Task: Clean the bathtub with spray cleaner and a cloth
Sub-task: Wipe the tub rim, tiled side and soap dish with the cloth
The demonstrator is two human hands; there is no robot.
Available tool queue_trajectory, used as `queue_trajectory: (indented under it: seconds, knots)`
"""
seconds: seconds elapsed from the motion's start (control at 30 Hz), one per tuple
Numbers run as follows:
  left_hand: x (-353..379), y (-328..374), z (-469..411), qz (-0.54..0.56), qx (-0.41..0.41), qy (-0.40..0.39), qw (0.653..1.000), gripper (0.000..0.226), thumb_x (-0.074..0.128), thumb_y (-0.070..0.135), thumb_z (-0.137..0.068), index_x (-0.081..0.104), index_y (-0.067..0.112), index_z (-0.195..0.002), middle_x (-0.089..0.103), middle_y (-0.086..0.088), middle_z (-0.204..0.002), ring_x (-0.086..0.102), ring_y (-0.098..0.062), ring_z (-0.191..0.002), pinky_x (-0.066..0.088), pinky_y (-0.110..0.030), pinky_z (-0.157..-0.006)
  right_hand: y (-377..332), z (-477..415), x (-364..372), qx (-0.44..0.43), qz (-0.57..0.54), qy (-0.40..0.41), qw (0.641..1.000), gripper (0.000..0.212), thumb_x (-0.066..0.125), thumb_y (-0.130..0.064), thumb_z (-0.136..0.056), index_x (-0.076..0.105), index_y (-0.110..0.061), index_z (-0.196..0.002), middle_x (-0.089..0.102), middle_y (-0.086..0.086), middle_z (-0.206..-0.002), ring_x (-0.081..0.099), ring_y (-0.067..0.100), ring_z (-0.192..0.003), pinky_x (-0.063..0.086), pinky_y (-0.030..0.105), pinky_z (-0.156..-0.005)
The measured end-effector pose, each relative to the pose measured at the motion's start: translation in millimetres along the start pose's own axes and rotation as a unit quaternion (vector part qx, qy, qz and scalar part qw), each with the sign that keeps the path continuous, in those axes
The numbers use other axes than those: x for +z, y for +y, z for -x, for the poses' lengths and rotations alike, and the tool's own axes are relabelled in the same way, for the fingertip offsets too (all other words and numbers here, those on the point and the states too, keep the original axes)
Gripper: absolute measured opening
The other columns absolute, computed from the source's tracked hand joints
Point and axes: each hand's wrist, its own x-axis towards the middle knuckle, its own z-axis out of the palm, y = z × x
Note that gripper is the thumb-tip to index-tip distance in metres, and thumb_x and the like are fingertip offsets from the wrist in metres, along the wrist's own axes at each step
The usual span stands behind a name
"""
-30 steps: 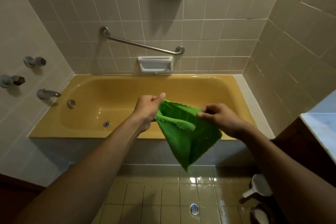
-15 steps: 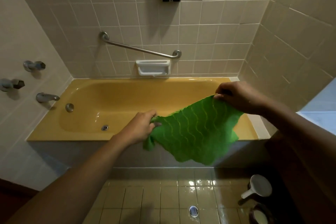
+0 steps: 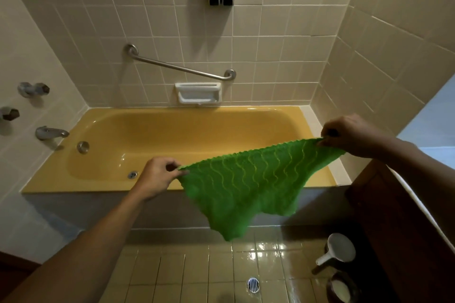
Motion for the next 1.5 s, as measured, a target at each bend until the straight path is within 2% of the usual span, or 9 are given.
queue_trajectory:
  seconds: [0.23,0.37,0.53,0.67,0.77,0.9,1.17,1.3,1.5]
  knots:
    - [-20,7,4,0.176,-0.025,0.071,0.982,0.008,0.071,0.012,-0.095,0.075,0.019,-0.097,0.076,0.008,-0.087,0.068,-0.017,-0.092,0.05,-0.026,-0.078,31,12,24,0.044,-0.107,0.014,0.993,0.011,0.073,-0.015,-0.092,0.078,-0.017,-0.102,0.074,0.003,-0.095,0.068,0.017,-0.082,0.053,0.032,-0.074]
    - [-15,19,8,0.429,-0.054,0.115,0.894,0.013,0.064,0.011,-0.095,0.069,0.01,-0.106,0.075,-0.005,-0.094,0.067,-0.029,-0.105,0.063,-0.032,-0.083,28,17,40,0.094,-0.267,0.08,0.956,0.007,0.071,-0.014,-0.092,0.074,-0.019,-0.096,0.074,0.006,-0.071,0.069,0.019,-0.055,0.058,0.042,-0.061]
    - [-21,34,6,0.578,-0.007,0.117,0.808,0.047,0.094,0.041,-0.064,0.079,0.016,-0.1,0.072,-0.006,-0.102,0.066,-0.022,-0.101,0.062,-0.038,-0.083,10,16,30,-0.052,-0.271,0.158,0.948,0.026,0.067,0.0,-0.091,0.078,-0.02,-0.102,0.073,0.0,-0.091,0.07,0.017,-0.082,0.059,0.048,-0.076]
    - [-31,84,2,0.528,0.1,0.011,0.843,0.078,0.101,0.052,-0.047,0.067,0.016,-0.107,0.067,0.004,-0.076,0.065,-0.008,-0.069,0.058,-0.022,-0.066,-35,8,-14,-0.162,-0.305,0.199,0.917,0.013,0.068,-0.004,-0.088,0.075,-0.004,-0.099,0.074,0.003,-0.097,0.071,0.014,-0.092,0.06,0.033,-0.083]
    - [-31,128,-3,0.496,0.152,-0.103,0.849,0.068,0.101,0.049,-0.046,0.067,0.019,-0.095,0.062,0.003,-0.068,0.059,-0.006,-0.057,0.051,-0.019,-0.054,-72,-5,-37,-0.213,-0.32,0.202,0.901,0.017,0.07,-0.02,-0.085,0.074,-0.009,-0.097,0.075,-0.001,-0.094,0.073,0.012,-0.09,0.06,0.03,-0.084]
    - [-20,160,-10,0.451,0.169,-0.209,0.851,0.049,0.1,0.044,-0.052,0.069,0.021,-0.081,0.062,0.002,-0.064,0.059,-0.008,-0.055,0.05,-0.019,-0.051,-115,-19,-51,-0.247,-0.25,0.193,0.916,0.023,0.079,-0.008,-0.081,0.072,-0.022,-0.098,0.074,-0.007,-0.092,0.072,0.004,-0.088,0.06,0.024,-0.081]
    - [-7,170,-15,0.378,0.148,-0.255,0.878,0.061,0.099,0.043,-0.054,0.058,0.015,-0.089,0.064,-0.003,-0.076,0.066,-0.021,-0.075,0.058,-0.028,-0.067,-152,-30,-45,-0.299,-0.221,0.173,0.912,0.046,0.077,-0.024,-0.083,0.068,-0.029,-0.128,0.073,-0.008,-0.094,0.071,0.01,-0.088,0.06,0.042,-0.078]
    - [-7,168,-12,0.382,0.126,-0.26,0.878,0.091,0.097,0.038,-0.057,0.055,-0.005,-0.125,0.07,-0.01,-0.098,0.07,-0.026,-0.095,0.06,-0.033,-0.083,-153,-31,-42,-0.318,-0.228,0.139,0.91,0.045,0.075,-0.03,-0.084,0.069,-0.033,-0.129,0.074,-0.01,-0.1,0.072,0.013,-0.091,0.06,0.042,-0.075]
    - [-4,166,-14,0.378,0.122,-0.282,0.873,0.068,0.1,0.038,-0.053,0.054,0.011,-0.095,0.065,-0.007,-0.089,0.067,-0.022,-0.086,0.059,-0.029,-0.074,-157,-28,-48,-0.32,-0.215,0.093,0.918,0.035,0.078,-0.009,-0.085,0.077,-0.024,-0.116,0.066,-0.028,-0.097,0.069,0.004,-0.094,0.06,0.033,-0.08]
